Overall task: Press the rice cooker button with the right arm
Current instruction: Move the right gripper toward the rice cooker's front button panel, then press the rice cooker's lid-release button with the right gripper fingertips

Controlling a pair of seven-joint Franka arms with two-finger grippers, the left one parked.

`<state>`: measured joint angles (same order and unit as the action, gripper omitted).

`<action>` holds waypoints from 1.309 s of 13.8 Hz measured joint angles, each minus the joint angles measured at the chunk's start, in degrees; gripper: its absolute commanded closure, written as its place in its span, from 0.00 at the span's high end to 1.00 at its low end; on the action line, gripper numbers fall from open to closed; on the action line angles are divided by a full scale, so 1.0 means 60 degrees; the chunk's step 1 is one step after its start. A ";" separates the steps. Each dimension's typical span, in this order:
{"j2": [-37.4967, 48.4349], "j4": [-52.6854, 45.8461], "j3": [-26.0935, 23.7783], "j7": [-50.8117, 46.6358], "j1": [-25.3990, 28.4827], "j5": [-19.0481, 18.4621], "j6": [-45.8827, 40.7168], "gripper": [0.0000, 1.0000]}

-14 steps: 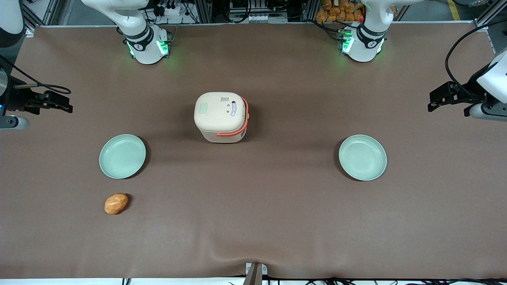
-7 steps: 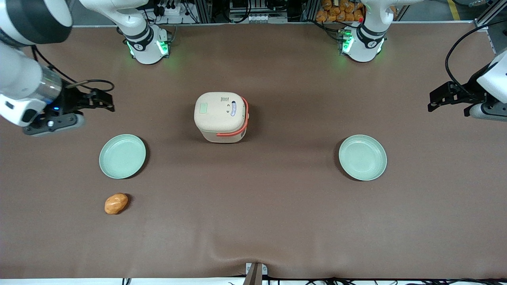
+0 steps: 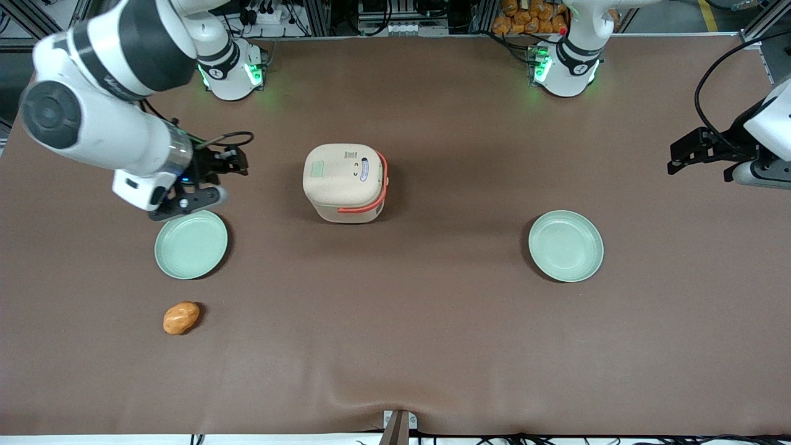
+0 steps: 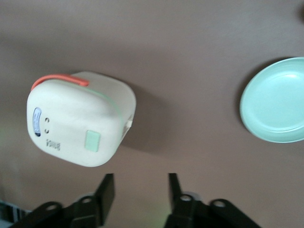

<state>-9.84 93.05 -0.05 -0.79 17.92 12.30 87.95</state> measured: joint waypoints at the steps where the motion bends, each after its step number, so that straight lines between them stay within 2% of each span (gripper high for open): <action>1: -0.0069 0.0124 -0.0003 -0.0026 0.0156 0.0174 -0.0001 0.15; 3: -0.0219 0.0381 -0.0001 -0.0048 0.0381 0.0523 -0.0002 0.05; 4: -0.0314 0.0496 0.0001 -0.0048 0.0478 0.0724 -0.0002 0.03; 9: -0.0960 0.0684 0.0001 -0.0049 0.1000 0.1116 0.0071 0.02; 13: -0.1507 0.0700 0.0000 -0.0059 0.1473 0.1160 0.0372 0.02; 18: -0.1820 0.0700 0.0027 -0.0059 0.1535 0.1160 0.0434 0.00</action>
<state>-20.76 97.25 0.11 -1.15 27.13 19.26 90.56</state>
